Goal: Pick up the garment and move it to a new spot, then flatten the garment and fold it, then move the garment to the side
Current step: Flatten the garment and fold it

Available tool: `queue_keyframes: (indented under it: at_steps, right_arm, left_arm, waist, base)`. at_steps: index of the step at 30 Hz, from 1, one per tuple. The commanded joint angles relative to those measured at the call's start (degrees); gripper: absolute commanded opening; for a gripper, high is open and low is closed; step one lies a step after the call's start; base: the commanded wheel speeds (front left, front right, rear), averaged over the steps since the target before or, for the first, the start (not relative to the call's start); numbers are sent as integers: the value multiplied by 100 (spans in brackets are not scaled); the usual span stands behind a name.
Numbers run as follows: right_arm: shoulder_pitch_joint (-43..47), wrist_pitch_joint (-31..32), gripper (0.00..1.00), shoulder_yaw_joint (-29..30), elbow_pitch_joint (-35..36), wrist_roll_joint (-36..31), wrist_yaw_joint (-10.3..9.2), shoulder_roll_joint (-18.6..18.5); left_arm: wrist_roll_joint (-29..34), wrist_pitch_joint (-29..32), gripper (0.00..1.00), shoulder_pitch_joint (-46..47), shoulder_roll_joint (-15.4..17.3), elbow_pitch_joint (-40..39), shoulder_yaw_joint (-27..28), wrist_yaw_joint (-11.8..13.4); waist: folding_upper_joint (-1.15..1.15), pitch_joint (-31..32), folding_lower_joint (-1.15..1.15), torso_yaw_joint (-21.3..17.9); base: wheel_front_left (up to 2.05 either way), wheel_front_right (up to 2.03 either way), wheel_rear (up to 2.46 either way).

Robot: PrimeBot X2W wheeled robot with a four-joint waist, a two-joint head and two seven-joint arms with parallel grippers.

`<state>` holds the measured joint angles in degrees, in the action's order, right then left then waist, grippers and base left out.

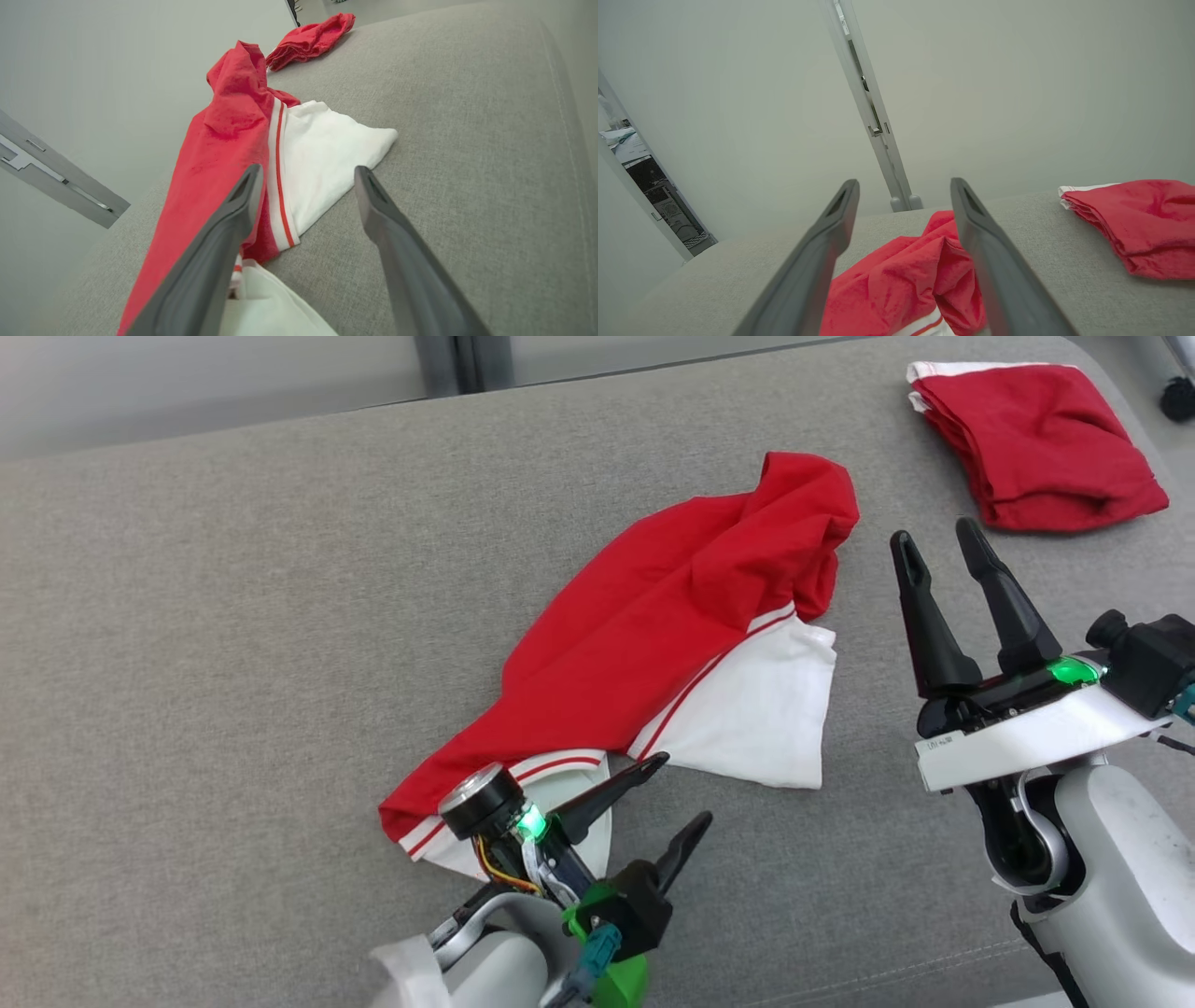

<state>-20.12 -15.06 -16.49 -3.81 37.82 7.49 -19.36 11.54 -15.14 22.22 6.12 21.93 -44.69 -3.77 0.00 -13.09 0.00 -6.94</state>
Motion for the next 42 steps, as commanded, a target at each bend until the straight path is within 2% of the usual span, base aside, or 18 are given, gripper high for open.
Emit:
queue_keyframes:
  at_steps: [1, 7, 12, 13, 14, 15, 17, 20, 24, 30, 32, 36, 39, 42]
  right_arm:
    - [52, -13, 100, 33, 56, -24, -1, 54]
    - [102, -14, 100, 166, 118, 3, -1, 140]
    - [130, -13, 100, 236, 165, 71, -1, 157]
    - [136, -14, 100, 238, 178, 79, -1, 160]
    - [143, -13, 100, 251, 182, 75, -1, 156]
    - [150, -14, 100, 289, 188, 56, -1, 164]
    - [174, -13, 100, 316, 191, 34, -1, 187]
    - [234, -13, 100, 386, 188, 45, -1, 234]
    - [283, -13, 100, 417, 147, 54, -1, 348]
    - [363, -13, 100, 422, 99, 54, -1, 549]
    - [388, -14, 100, 453, 82, 57, -1, 586]
    - [450, -13, 100, 532, 68, 69, -1, 636]
    - [484, -13, 100, 617, 74, 85, -1, 641]
    - [553, -13, 100, 703, 95, 49, -1, 640]
  left_arm:
    - [67, 3, 100, 226, -5, 342, -51, 3]
    - [-50, 81, 100, 825, -232, 1894, 77, 363]
    - [-159, 115, 100, 1195, -280, 2694, 35, 530]
    - [-174, 126, 95, 1257, -286, 2846, -1, 538]
    - [-194, 121, 21, 1294, -284, 2935, -26, 541]
    - [-241, 122, 0, 1330, -281, 3047, -51, 522]
    - [-420, 110, 0, 1368, -275, 3062, -58, 445]
    - [-825, 55, 0, 1429, -308, 2657, -137, 294]
    - [-1775, 167, 0, 1653, -313, 1877, -171, -48]
    - [-3152, 1099, 0, 2683, -312, 962, -236, -308]
    - [-3669, 1354, 0, 3200, -323, 689, -144, -329]
    - [-4409, 1467, 0, 4250, -309, 355, 208, -266]
    - [-4695, 1261, 0, 4947, -316, 256, 465, -147]
    - [-4852, 1073, 0, 5268, -311, 256, 706, -15]
  waist:
    - [0, -147, 0, -268]
    - [0, -247, 0, -551]
    - [0, -316, 0, -687]
    - [0, -323, 0, -707]
    - [0, -326, 0, -720]
    - [0, -324, 0, -733]
    - [0, -303, 0, -748]
    - [0, -248, 0, -747]
    - [0, -140, 0, -762]
    - [0, 40, 0, -880]
    - [0, 87, 0, -964]
    - [0, 176, 0, -1089]
    - [0, 246, 0, -1124]
    - [0, 297, 0, -1076]
  base:
    - [0, 0, 0]
    - [0, 0, 0]
    - [0, 0, 0]
    - [0, 0, 0]
    - [0, 0, 0]
    - [0, 0, 0]
    - [0, 0, 0]
    - [0, 0, 0]
    - [0, 0, 0]
    - [0, 0, 0]
    - [0, 0, 0]
    - [0, 0, 0]
    - [0, 0, 0]
    - [0, 0, 0]
